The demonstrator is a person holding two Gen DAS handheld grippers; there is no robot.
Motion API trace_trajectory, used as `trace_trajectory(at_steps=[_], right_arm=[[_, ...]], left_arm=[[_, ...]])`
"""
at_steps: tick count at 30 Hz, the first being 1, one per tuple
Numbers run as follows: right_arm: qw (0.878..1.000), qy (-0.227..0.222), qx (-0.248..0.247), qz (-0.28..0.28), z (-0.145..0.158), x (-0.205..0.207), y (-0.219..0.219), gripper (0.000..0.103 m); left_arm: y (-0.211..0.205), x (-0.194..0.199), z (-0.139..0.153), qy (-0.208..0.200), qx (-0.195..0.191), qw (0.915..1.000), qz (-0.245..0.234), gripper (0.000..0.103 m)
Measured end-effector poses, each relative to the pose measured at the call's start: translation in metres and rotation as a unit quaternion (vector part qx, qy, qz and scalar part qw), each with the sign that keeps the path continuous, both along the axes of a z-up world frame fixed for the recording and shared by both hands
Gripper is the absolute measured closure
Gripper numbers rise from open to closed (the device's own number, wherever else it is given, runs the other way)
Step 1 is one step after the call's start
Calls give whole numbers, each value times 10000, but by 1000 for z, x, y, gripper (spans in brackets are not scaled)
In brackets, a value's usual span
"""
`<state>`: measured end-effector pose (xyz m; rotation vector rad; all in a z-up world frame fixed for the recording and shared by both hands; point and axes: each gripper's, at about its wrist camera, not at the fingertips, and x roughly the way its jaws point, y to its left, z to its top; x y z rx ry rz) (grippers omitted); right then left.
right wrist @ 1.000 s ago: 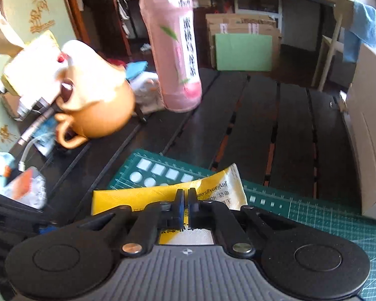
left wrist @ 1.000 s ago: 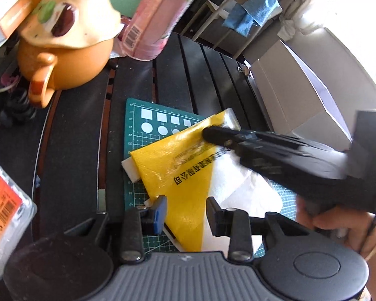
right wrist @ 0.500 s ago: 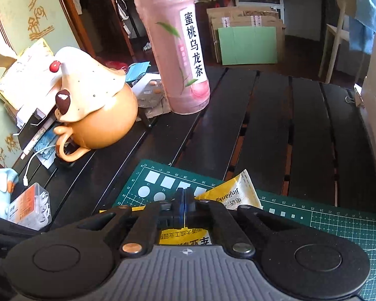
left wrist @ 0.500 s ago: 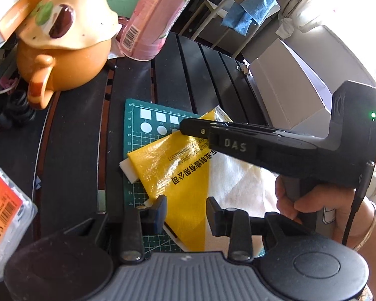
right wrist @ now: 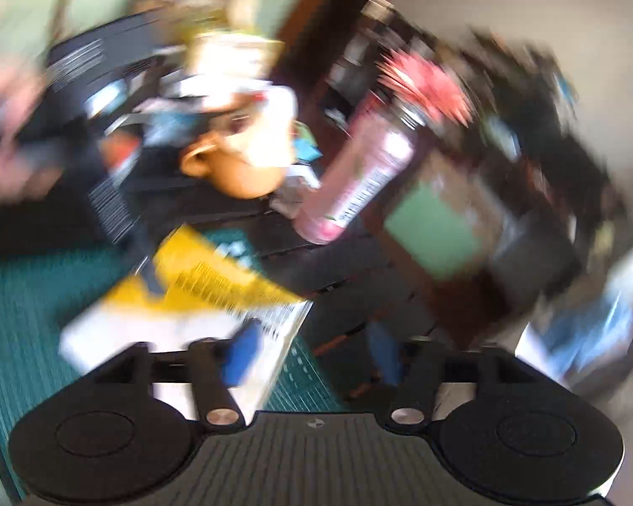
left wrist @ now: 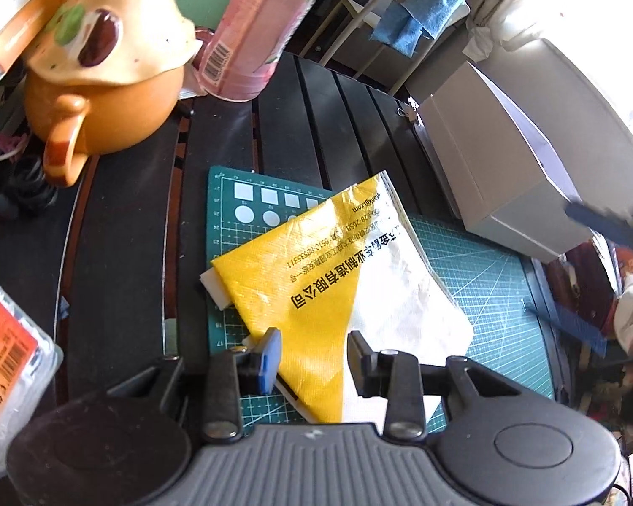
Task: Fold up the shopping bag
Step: 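Grasp the folded bag corner with the right gripper and fold it toward the left gripper, then lift the white bag edge with the right gripper and fold it over the yellow half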
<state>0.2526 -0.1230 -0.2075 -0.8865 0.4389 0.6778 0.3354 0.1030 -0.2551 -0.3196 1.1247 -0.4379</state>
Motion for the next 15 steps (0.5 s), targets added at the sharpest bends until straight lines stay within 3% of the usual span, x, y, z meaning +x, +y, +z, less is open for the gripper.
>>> trace_trajectory(at_steps=[2, 8, 15], right_arm=[[9946, -370, -770, 587, -24, -31, 2, 38], [9606, -938, -2092, 1572, -87, -74, 16, 46], [9446, -1313, -2458, 1733, -115, -68, 38, 60]], left_arm=[[0, 0, 0, -1, 12, 10000, 3, 70], [7, 1, -2, 88, -178, 9998, 102, 70], [9, 3, -4, 122, -257, 9995, 107, 70]])
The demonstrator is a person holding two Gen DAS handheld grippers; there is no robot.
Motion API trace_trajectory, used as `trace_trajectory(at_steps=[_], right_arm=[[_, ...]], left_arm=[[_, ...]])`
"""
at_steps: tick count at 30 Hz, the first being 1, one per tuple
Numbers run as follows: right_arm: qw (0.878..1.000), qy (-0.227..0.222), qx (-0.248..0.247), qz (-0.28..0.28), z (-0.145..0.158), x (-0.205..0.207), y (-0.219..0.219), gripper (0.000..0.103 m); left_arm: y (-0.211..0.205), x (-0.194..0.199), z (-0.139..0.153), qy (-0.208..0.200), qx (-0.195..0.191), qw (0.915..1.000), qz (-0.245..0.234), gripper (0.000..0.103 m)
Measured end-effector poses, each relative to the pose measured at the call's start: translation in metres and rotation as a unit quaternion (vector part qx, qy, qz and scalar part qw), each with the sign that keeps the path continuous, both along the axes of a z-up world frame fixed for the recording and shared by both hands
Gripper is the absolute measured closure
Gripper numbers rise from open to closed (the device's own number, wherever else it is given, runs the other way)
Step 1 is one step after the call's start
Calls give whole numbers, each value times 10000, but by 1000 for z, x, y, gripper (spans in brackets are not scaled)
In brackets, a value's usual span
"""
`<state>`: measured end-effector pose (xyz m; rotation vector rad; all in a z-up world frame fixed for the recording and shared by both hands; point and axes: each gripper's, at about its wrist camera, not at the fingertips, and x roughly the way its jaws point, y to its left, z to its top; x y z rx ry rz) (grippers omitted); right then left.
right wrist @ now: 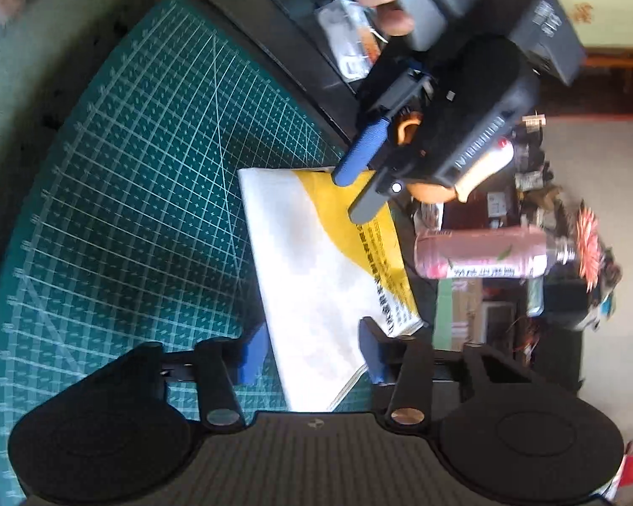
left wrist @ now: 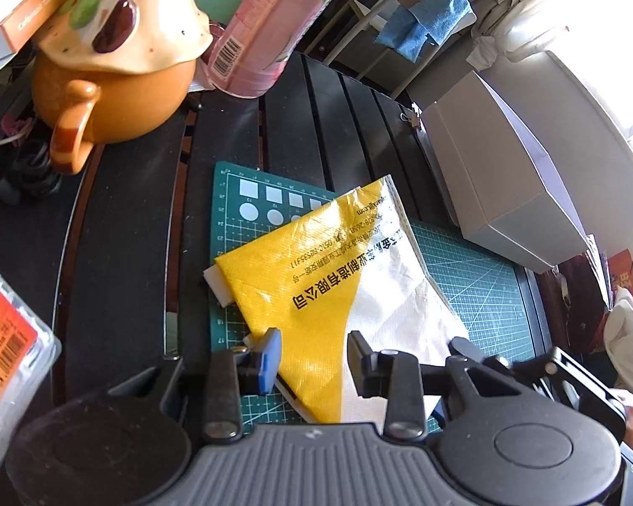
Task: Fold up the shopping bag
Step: 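Lift the white bag edge with the right gripper and fold it over the yellow half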
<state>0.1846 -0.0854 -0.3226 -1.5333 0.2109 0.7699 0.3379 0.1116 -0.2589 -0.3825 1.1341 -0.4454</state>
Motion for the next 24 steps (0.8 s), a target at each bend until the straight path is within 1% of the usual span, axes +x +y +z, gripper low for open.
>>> trace_trajectory(at_steps=[2, 4, 6, 7, 8, 10, 12, 13, 15, 17, 18, 19, 20, 21, 22, 23, 24], right_arm=[[10000, -55, -8, 30, -3, 4, 4, 66], [10000, -70, -32, 25, -4, 8, 8, 69], [9999, -48, -98, 35, -5, 12, 12, 75], [9999, -19, -145, 39, -6, 13, 14, 83], [9998, 33, -195, 28, -6, 13, 16, 89], [9995, 143, -272, -4, -5, 12, 18, 91], [9992, 323, -188, -149, 2, 11, 21, 93], [9982, 477, -97, -348, 8, 11, 22, 93], [9961, 653, -43, -597, 16, 10, 22, 94], [9928, 842, 25, -853, 25, 8, 21, 94], [9901, 976, 101, -1002, 30, 7, 18, 94], [9870, 1110, 176, -1151, 34, 6, 16, 94], [9841, 1219, 243, -1272, 38, 5, 14, 94], [9821, 1287, 298, -1341, 41, 5, 12, 94], [9785, 1413, 376, -1452, 47, 5, 9, 94], [9746, 1538, 454, -1563, 52, 5, 6, 94], [9706, 1653, 520, -1669, 57, 5, 3, 94]], left_arm=[[-1, 0, 0, -21, 25, 10000, -18, 70], [-2, 0, 1, -30, 35, 10000, -25, 70], [-2, 0, 1, -59, 54, 10000, -35, 70], [-3, -1, 1, -76, 66, 9999, -44, 70], [-4, -2, 1, -102, 86, 9999, -60, 70], [-5, -2, 2, -128, 115, 9998, -91, 70], [-7, -4, 3, -135, 126, 9997, -146, 70], [-8, -6, 6, -202, 186, 9995, -166, 70], [-11, -14, 17, -502, 429, 9975, -239, 69], [-12, -28, 34, -982, 715, 9920, -341, 68], [-14, -37, 43, -1261, 874, 9872, -430, 67], [-18, -49, 52, -1613, 1063, 9794, -589, 62], [-21, -60, 61, -1962, 1250, 9697, -747, 57], [-26, -72, 70, -2320, 1449, 9573, -935, 53], [-33, -84, 75, -2655, 1648, 9428, -1164, 45], [-39, -94, 76, -2905, 1802, 9298, -1367, 38], [-45, -104, 78, -3150, 1953, 9154, -1567, 37]])
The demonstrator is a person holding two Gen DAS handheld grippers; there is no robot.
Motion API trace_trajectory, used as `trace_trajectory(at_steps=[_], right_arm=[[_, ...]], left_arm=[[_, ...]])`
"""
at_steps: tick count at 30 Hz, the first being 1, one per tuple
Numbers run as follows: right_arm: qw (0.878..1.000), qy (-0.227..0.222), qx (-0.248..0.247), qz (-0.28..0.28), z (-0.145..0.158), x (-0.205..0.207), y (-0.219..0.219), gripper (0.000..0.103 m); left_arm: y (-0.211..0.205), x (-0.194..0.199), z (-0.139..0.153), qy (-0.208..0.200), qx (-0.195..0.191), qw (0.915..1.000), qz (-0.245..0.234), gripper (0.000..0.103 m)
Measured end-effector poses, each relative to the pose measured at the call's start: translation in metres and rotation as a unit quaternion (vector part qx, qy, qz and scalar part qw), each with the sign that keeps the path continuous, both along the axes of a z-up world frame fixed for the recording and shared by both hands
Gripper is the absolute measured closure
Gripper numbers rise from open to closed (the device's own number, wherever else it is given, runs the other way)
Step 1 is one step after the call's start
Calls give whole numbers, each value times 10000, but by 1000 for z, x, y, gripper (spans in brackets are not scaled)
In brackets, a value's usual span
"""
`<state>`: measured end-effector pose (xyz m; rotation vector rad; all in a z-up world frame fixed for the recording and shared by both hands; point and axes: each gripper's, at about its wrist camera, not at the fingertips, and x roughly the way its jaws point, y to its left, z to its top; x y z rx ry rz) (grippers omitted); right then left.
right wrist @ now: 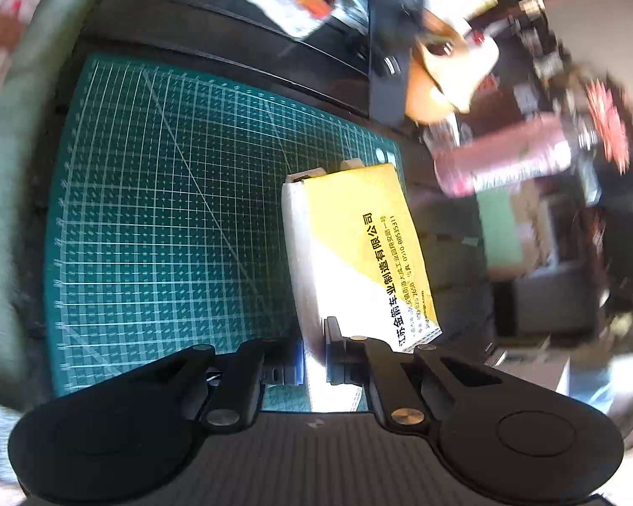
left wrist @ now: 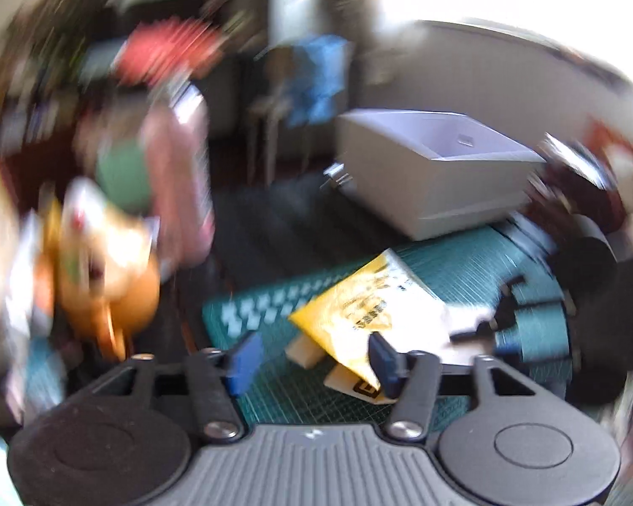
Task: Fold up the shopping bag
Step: 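Lift the white bag edge with the right gripper and fold it over the yellow half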
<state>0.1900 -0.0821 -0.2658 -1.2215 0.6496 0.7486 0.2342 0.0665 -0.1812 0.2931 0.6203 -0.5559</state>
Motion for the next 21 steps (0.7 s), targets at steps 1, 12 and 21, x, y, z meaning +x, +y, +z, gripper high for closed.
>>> trace_trajectory(at_steps=[1, 12, 21], right_arm=[[9999, 91, 32, -96, 4, 0, -3, 94], [9976, 615, -9, -322, 28, 12, -21, 95], [9935, 1040, 356, -307, 46, 14, -11, 95]], left_arm=[[-7, -11, 0, -273, 222, 9991, -246, 37], [-67, -60, -53, -1274, 1846, 9574, -1818, 46], [-63, -24, -82, -651, 1988, 9649, -1589, 87]])
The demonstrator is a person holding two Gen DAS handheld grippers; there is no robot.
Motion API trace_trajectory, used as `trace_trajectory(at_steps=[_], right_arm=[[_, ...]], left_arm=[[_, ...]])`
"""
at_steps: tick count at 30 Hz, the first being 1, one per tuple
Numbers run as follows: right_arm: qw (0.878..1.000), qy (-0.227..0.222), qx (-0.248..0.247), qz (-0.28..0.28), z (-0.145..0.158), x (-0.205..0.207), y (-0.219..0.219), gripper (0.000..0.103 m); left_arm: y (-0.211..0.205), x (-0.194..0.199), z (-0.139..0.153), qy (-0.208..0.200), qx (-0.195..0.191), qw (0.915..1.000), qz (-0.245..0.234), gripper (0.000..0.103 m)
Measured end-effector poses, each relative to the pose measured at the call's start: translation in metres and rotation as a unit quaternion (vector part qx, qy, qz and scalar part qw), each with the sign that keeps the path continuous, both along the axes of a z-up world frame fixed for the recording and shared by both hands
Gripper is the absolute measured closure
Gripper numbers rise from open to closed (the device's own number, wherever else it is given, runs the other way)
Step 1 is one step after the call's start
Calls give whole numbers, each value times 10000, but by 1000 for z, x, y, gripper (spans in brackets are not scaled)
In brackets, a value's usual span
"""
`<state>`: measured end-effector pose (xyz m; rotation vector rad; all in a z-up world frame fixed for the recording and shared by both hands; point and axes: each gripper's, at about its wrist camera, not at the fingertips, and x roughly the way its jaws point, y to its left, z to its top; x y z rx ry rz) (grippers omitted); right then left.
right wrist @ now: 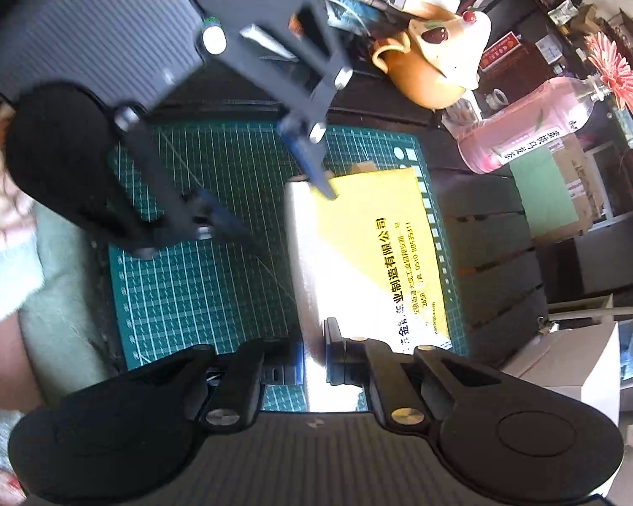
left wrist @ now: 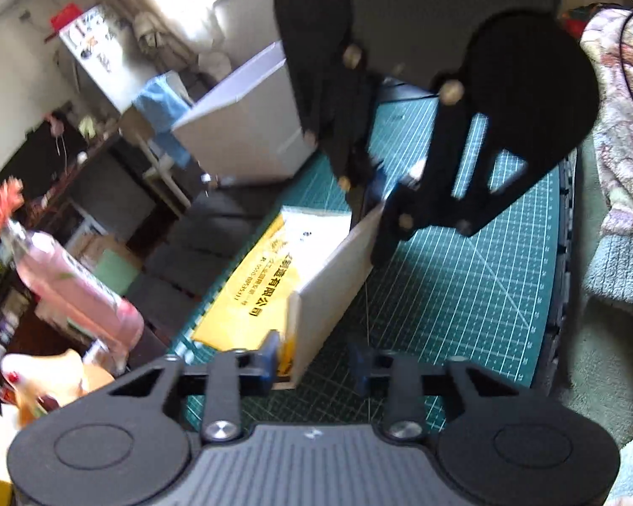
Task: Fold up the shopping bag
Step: 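Lift the white bag edge with the right gripper and fold it over the yellow half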
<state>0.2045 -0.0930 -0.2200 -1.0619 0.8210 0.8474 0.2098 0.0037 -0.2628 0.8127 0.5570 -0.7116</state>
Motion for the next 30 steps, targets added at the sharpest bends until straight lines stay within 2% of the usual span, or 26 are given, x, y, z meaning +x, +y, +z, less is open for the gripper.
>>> trace_trajectory(at_steps=[6, 10, 12, 14, 16, 18, 19, 24, 30], right_arm=[[9999, 52, 109, -13, -3, 3, 1, 94], [9985, 193, 500, -108, 0, 6, -6, 89], [9957, 337, 857, -124, 6, 11, -17, 84], [9913, 391, 1248, -137, 13, 15, -35, 66], [9869, 194, 1594, -169, 19, 16, -59, 56], [9834, -4, 1799, -245, 19, 17, -81, 54], [9820, -84, 1866, -293, 18, 18, -91, 49], [9772, -217, 2102, -225, -1, 22, -127, 49], [9702, -64, 2410, 231, -30, 41, -117, 55]], left_arm=[[8, 15, 1, 505, -191, 9984, 149, 91], [16, 26, -6, 934, -306, 9948, 251, 93], [20, 30, -9, 1089, -347, 9929, 318, 93], [24, 33, -10, 1209, -442, 9910, 357, 93], [27, 37, -10, 1331, -542, 9888, 402, 93], [30, 40, -9, 1442, -631, 9865, 443, 93], [32, 42, -9, 1487, -670, 9855, 460, 93], [36, 45, -7, 1619, -809, 9822, 495, 93], [39, 43, -5, 1625, -881, 9816, 477, 93]])
